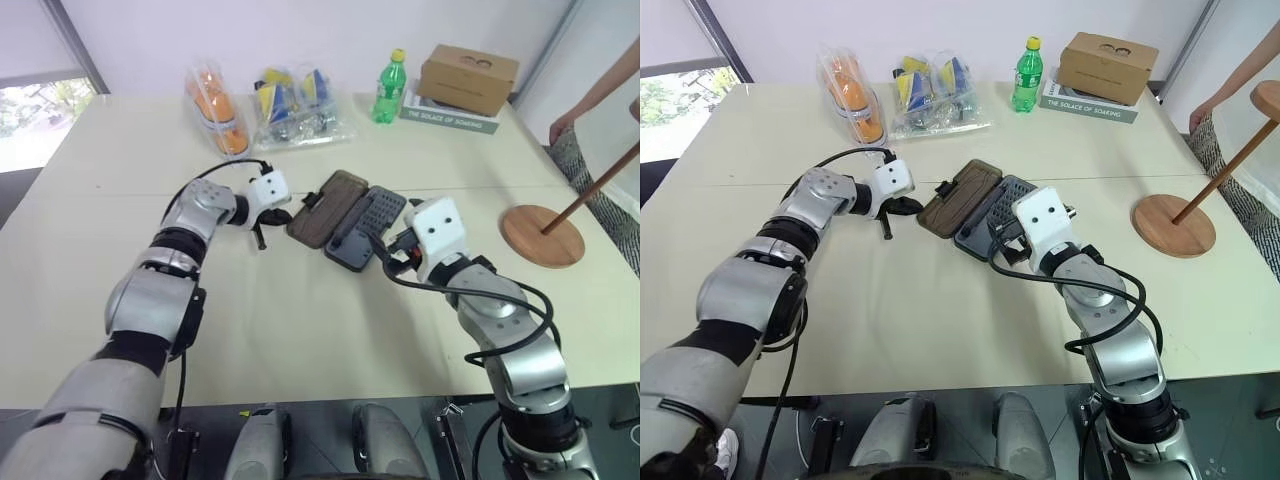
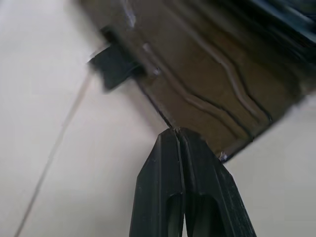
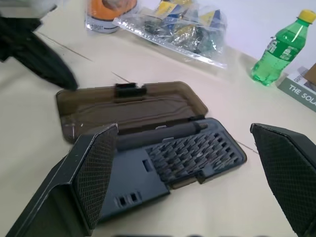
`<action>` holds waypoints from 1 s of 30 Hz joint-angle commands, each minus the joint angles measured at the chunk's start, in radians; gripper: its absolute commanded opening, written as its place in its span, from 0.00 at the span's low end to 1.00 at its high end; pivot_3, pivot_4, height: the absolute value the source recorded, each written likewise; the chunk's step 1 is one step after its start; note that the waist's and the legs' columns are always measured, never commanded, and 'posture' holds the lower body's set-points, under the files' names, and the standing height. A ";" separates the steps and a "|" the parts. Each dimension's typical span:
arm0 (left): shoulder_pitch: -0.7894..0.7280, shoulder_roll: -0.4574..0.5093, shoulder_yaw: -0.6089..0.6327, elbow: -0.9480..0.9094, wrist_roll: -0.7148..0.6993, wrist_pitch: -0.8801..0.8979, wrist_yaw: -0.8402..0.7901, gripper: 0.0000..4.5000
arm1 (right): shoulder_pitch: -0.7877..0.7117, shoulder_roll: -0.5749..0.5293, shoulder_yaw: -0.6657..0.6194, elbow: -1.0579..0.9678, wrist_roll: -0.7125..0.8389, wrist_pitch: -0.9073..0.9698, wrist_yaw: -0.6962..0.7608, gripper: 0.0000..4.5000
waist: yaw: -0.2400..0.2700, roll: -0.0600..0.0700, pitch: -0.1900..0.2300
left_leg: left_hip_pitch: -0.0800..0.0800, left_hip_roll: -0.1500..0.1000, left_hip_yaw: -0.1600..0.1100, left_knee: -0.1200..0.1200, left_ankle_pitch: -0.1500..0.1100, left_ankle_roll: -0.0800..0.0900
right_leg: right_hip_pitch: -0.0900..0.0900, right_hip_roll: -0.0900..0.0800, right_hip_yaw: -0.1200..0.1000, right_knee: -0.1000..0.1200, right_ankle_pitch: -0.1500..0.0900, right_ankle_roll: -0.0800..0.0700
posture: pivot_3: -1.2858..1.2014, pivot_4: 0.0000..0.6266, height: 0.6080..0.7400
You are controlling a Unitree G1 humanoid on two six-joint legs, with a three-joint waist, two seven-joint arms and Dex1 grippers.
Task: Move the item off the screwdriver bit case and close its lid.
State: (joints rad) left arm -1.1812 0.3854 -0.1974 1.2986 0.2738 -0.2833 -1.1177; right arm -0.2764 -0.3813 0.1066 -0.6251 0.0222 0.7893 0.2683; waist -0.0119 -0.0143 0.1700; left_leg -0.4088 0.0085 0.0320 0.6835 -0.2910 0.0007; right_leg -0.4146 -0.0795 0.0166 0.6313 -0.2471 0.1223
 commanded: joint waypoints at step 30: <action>-0.033 0.057 0.171 -0.020 -0.173 0.259 -0.102 0.98 | -0.054 0.016 0.024 0.027 -0.016 -0.061 0.016 1.00 | -0.002 -0.001 0.000 | -0.001 0.001 -0.003 0.000 0.000 0.000 | -0.002 0.000 0.000 0.001 0.000 0.000 | 0.52 0.24 1.00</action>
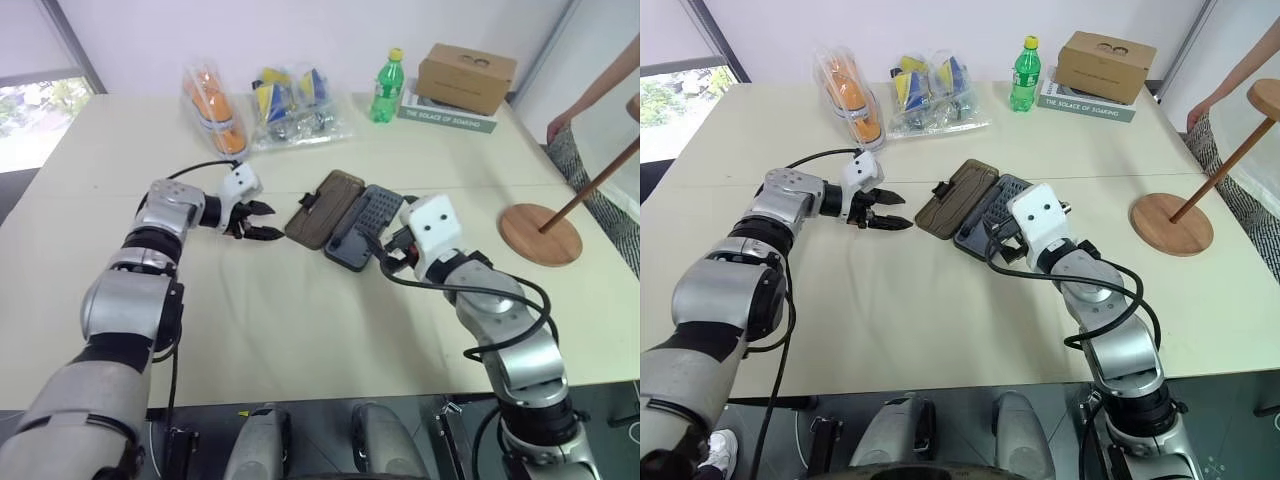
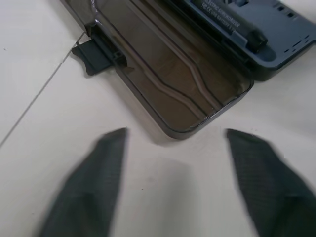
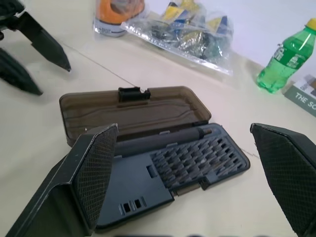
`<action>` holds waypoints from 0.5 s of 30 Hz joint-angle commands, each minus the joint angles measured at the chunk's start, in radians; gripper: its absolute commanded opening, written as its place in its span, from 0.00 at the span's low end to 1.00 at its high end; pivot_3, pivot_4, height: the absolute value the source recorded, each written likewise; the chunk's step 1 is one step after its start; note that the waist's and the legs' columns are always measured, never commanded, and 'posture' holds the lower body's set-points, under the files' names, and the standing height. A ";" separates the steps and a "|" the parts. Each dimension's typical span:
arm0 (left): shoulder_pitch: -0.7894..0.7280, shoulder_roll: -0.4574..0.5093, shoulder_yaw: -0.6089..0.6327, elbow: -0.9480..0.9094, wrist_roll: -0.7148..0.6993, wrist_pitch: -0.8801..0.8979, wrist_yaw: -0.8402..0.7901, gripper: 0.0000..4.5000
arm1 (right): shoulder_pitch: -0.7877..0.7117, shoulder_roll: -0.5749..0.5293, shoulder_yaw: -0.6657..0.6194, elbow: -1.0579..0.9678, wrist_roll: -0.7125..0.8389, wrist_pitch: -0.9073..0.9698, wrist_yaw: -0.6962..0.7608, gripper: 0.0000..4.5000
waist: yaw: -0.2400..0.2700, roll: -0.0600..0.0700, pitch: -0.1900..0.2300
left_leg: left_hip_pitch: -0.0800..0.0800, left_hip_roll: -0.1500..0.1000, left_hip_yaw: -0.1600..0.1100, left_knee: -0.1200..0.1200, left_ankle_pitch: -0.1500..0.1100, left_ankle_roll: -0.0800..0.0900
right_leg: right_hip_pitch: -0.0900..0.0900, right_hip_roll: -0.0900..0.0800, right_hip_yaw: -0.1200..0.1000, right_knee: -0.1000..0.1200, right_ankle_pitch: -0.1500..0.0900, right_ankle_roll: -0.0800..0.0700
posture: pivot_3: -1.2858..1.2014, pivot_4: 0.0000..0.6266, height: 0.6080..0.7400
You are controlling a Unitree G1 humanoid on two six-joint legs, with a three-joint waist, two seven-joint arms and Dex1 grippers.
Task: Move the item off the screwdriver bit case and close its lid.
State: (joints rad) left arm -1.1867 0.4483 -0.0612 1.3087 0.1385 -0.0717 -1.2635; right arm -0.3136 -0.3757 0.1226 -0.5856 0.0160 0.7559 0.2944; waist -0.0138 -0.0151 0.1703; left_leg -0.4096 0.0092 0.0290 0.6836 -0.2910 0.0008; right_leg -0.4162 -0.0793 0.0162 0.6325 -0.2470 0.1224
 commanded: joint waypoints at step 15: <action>-0.078 -0.165 0.040 -0.027 -0.022 0.200 0.467 0.98 | 0.013 0.040 0.005 -0.020 -0.035 -0.049 -0.048 1.00 | -0.003 0.000 0.000 | 0.000 -0.001 0.000 0.000 0.000 0.000 | -0.001 0.000 0.000 0.000 0.000 0.000 | 0.52 0.24 1.00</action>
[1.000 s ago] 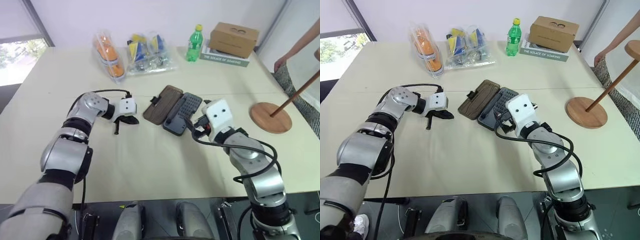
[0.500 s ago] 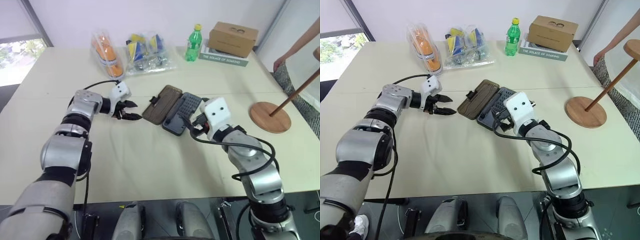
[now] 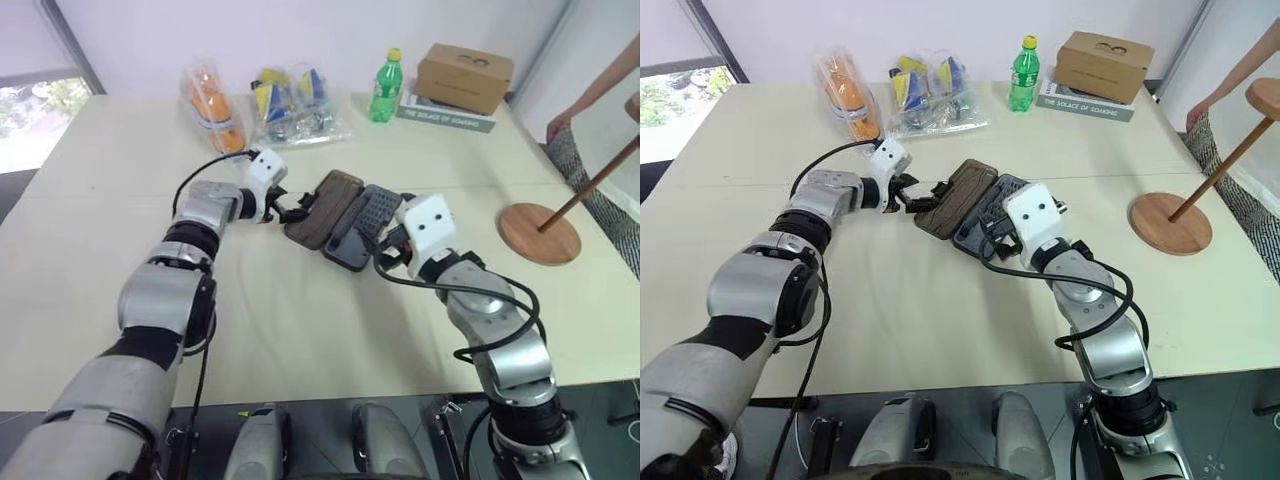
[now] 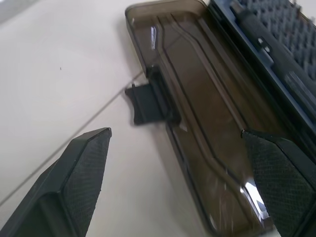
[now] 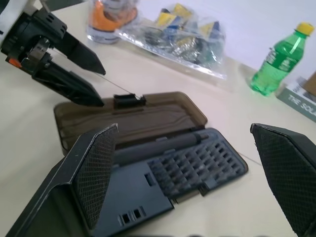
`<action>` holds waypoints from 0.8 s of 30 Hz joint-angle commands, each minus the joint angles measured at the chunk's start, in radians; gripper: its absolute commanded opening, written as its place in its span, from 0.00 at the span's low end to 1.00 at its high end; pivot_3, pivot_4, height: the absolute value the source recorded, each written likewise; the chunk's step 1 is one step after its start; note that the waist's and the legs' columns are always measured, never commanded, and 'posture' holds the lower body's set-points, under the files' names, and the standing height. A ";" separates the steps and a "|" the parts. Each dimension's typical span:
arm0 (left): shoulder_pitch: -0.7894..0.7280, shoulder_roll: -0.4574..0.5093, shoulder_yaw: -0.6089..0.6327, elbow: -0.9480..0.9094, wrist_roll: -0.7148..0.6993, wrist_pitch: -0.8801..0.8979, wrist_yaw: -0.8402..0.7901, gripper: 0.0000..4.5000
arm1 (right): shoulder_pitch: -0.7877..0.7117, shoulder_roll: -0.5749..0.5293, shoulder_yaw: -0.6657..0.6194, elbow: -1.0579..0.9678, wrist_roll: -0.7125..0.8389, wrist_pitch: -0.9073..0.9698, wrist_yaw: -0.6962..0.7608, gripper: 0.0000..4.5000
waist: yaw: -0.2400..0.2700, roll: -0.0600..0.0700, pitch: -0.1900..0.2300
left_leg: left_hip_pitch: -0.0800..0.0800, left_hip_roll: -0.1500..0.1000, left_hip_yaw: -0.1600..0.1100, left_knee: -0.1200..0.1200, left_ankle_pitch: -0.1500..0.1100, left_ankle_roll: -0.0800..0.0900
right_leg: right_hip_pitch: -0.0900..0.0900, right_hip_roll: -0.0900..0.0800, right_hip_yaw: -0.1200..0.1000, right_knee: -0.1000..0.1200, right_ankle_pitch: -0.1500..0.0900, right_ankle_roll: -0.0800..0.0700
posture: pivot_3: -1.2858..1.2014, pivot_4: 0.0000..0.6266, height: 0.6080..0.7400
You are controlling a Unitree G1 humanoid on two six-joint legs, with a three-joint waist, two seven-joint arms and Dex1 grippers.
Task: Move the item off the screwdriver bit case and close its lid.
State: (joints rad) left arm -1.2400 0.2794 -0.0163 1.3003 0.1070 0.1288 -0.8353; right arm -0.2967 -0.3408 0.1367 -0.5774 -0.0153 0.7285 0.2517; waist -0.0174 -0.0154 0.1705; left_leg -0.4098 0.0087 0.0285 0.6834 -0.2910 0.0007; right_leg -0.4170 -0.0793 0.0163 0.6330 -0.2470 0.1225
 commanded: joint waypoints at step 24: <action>-0.006 0.010 -0.057 -0.019 0.071 -0.013 0.155 0.31 | -0.014 0.003 -0.007 -0.023 -0.006 -0.023 0.002 1.00 | 0.005 0.000 0.000 | 0.000 0.000 0.000 0.000 0.000 0.000 | 0.000 0.000 0.000 0.000 0.000 0.000 | 0.52 0.24 1.00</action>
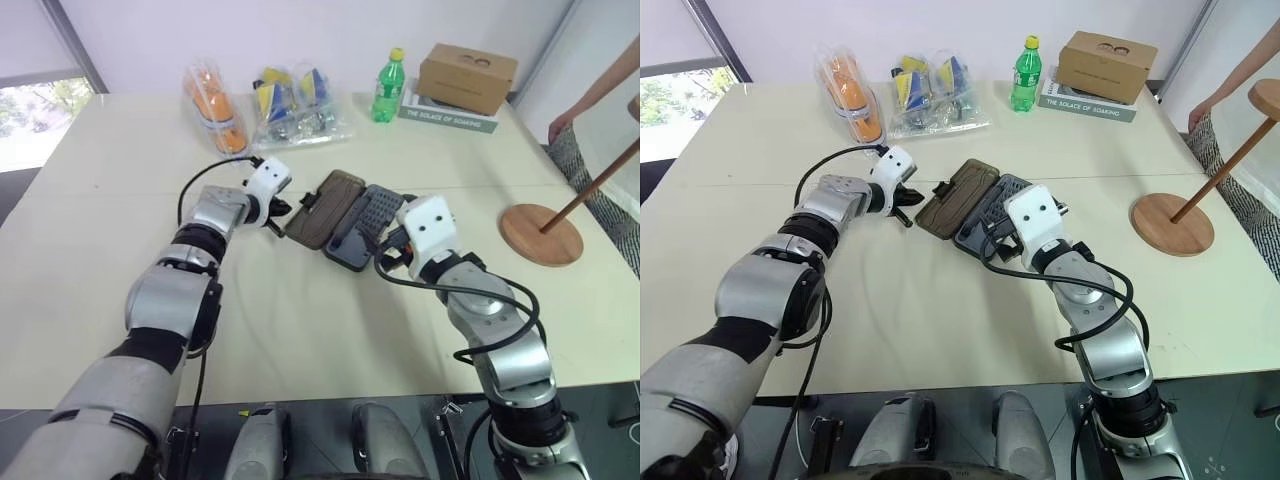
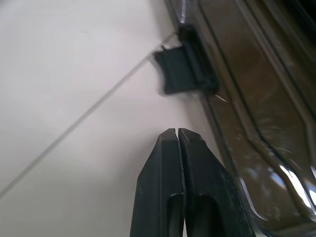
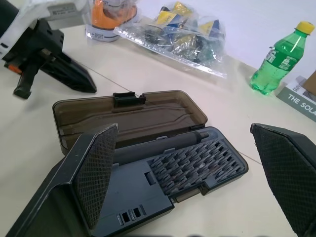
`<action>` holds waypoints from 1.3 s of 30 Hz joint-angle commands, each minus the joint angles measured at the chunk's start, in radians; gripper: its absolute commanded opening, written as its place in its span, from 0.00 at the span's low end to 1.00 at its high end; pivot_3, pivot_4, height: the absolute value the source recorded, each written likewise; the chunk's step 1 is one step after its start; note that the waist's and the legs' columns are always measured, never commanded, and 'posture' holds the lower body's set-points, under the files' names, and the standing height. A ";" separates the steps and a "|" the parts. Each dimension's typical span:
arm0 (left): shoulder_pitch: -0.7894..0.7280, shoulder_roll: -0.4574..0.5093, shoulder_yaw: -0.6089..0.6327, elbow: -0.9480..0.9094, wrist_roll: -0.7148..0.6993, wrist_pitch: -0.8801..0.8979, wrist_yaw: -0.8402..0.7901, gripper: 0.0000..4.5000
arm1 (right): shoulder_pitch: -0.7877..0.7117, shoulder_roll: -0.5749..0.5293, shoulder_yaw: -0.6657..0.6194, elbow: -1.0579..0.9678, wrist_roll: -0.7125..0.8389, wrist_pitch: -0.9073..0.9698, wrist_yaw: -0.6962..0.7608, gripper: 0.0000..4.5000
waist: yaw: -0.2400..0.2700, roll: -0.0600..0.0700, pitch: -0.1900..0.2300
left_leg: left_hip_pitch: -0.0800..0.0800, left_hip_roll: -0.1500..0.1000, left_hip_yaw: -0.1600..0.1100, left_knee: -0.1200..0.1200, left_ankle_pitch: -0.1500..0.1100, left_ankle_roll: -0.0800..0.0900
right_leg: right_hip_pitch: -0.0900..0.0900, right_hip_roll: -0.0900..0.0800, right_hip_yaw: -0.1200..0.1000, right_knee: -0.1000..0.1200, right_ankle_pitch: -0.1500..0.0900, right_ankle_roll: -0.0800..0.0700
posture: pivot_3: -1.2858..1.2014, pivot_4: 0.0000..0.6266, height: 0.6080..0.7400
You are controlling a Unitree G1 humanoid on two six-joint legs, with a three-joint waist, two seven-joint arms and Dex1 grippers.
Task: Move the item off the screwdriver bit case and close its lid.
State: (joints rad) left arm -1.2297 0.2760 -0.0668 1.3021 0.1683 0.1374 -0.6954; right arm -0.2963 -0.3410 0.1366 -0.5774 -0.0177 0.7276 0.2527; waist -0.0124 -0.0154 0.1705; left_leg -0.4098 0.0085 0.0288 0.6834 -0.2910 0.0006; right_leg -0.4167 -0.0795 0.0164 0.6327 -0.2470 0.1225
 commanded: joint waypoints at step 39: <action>-0.007 -0.033 0.011 -0.064 -0.025 0.036 0.016 0.87 | -0.015 -0.006 -0.001 -0.025 -0.017 -0.023 0.016 1.00 | -0.001 0.000 0.000 | 0.000 0.000 0.000 0.000 0.000 0.000 | 0.000 0.000 0.000 0.000 0.000 0.000 | 0.52 0.24 1.00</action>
State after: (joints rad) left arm -1.2302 0.2345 -0.0423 1.2720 0.1323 0.1650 -0.6785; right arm -0.2984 -0.3428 0.1381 -0.5774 -0.0272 0.7214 0.2656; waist -0.0132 -0.0154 0.1705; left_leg -0.4098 0.0084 0.0289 0.6834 -0.2909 0.0006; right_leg -0.4165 -0.0794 0.0163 0.6326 -0.2470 0.1225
